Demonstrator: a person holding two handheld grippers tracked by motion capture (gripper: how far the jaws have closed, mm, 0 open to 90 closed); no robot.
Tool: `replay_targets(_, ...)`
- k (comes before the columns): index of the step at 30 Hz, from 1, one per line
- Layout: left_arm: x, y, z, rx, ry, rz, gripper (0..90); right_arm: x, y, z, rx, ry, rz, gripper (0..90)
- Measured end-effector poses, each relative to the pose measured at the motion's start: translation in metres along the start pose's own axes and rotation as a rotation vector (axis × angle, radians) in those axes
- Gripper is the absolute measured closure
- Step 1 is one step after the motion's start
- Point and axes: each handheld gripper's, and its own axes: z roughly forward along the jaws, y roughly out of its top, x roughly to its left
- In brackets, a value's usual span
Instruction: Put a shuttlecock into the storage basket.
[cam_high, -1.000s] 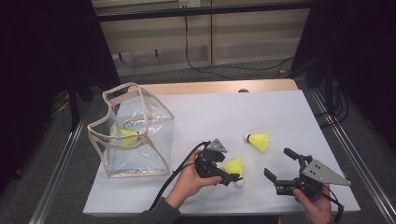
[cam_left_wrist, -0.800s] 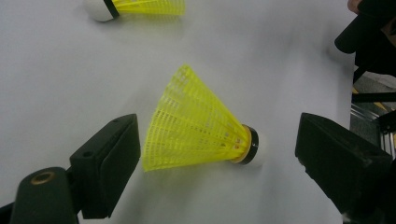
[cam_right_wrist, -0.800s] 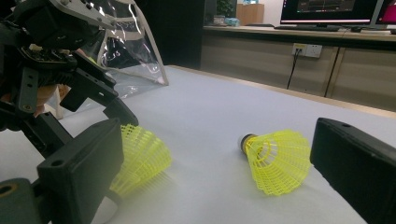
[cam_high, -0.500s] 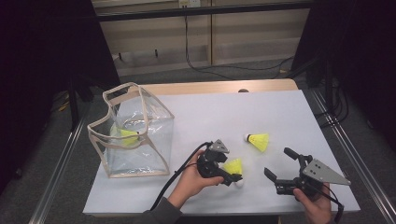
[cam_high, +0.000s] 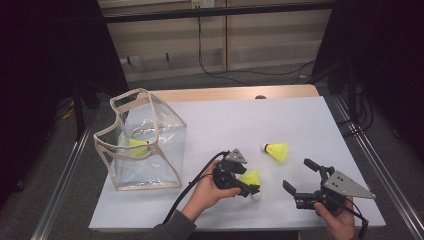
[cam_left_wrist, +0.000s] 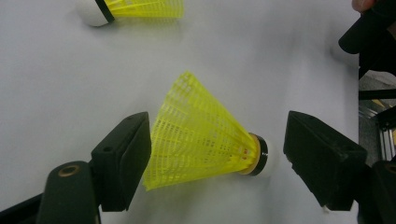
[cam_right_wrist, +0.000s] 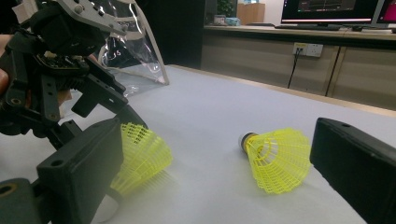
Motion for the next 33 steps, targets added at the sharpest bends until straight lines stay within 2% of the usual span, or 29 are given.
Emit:
replay_targets(5, -0.002, -0.001, 0.002, 0.049, -0.006, 0.017, 33.3, -0.001, 0.0, 0.0, 0.003, -0.001, 0.002, 2.7)
replay_targets(15, -0.007, -0.007, 0.006, 0.1, -0.082, -0.006, 48.4, 0.001, 0.001, 0.0, 0.001, -0.001, -0.008, 2.9)
replay_targets(17, -0.008, -0.008, 0.009, 0.113, -0.083, 0.004, 53.6, 0.0, 0.001, 0.0, 0.003, -0.001, -0.006, 3.0)
replay_targets(18, -0.008, -0.009, 0.01, 0.111, -0.091, 0.0, 54.9, 0.0, 0.001, 0.0, 0.004, -0.002, -0.006, 3.0)
replay_targets(21, -0.01, -0.009, 0.011, 0.103, -0.099, 0.005, 66.8, 0.0, 0.001, 0.0, 0.004, -0.001, -0.006, 3.0)
replay_targets(24, -0.012, -0.01, 0.013, 0.094, -0.13, -0.01, 72.5, 0.0, 0.001, 0.0, 0.003, -0.001, -0.005, 3.0)
replay_targets(27, -0.014, -0.009, 0.013, 0.08, -0.136, 0.006, 79.5, 0.0, 0.001, 0.0, 0.002, -0.001, -0.008, 3.0)
replay_targets(31, -0.015, -0.008, 0.011, 0.047, -0.125, -0.008, 86.9, 0.001, 0.001, 0.0, -0.001, 0.0, -0.006, 3.0)
replay_targets(33, -0.014, -0.008, 0.01, 0.043, -0.128, -0.025, 87.9, 0.0, 0.001, 0.0, -0.001, 0.001, -0.01, 3.0)
